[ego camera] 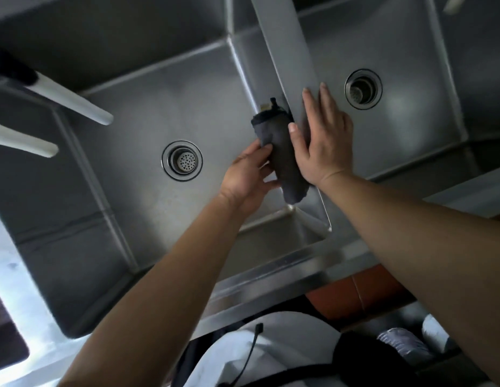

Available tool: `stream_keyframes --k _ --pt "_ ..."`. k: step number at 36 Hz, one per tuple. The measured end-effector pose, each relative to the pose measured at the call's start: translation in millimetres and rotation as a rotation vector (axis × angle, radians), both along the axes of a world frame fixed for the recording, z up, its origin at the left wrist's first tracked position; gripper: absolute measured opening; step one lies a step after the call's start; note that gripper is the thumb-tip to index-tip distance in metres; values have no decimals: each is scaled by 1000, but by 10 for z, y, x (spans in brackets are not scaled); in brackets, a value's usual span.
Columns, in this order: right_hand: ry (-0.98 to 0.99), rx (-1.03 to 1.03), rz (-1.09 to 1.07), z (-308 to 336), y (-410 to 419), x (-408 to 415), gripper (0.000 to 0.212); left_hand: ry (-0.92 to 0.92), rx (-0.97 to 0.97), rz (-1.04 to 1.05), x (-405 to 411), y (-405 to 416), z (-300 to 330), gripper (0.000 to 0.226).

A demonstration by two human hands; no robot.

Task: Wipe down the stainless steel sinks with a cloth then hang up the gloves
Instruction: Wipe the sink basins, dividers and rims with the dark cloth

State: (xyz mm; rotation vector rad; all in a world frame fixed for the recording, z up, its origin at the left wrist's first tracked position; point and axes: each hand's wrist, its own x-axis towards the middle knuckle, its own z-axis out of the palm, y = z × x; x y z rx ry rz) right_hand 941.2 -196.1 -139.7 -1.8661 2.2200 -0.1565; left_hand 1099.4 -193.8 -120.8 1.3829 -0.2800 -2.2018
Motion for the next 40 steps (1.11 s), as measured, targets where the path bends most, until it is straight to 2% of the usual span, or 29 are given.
stream_keyframes --k 6,11,14,16,17,20,21,23,25,29,32,36,40 --pt "-46 8 25 -24 26 -7 69 -276 63 135 394 145 214 27" --pt "-19 59 43 139 80 61 71 -421 64 310 905 417 616 32" --pt "-178 47 147 393 224 420 72 -449 54 422 1248 642 841 27" --pt "-373 135 308 579 464 819 75 -470 58 484 1423 809 986 25" --pt "-538 253 349 691 604 1040 80 -487 56 509 1497 889 1048 26" --pt "-1110 738 245 1019 943 1649 90 -584 15 488 1676 1137 1181 28" --pt "-1263 834 188 1080 1017 1816 84 -616 -15 443 1713 1223 1223 27" --pt "-1482 888 70 1133 1128 2083 56 -625 -77 331 1778 1394 1314 26" --pt "-1584 902 -32 1161 1187 2251 32 -570 -123 236 1873 1561 1413 26" --pt "-1587 985 -216 1087 1313 2493 27 -576 -183 184 2257 1851 1548 39" --pt "-1560 902 -295 1046 1457 2765 21 -619 -197 262 2713 2116 1530 28" --pt "-1446 719 -229 1145 1743 3239 19 -692 -223 305 3450 2668 1406 20" --pt "-1406 617 -223 1286 2030 3758 20 -769 -224 447 4203 3366 1282 19"
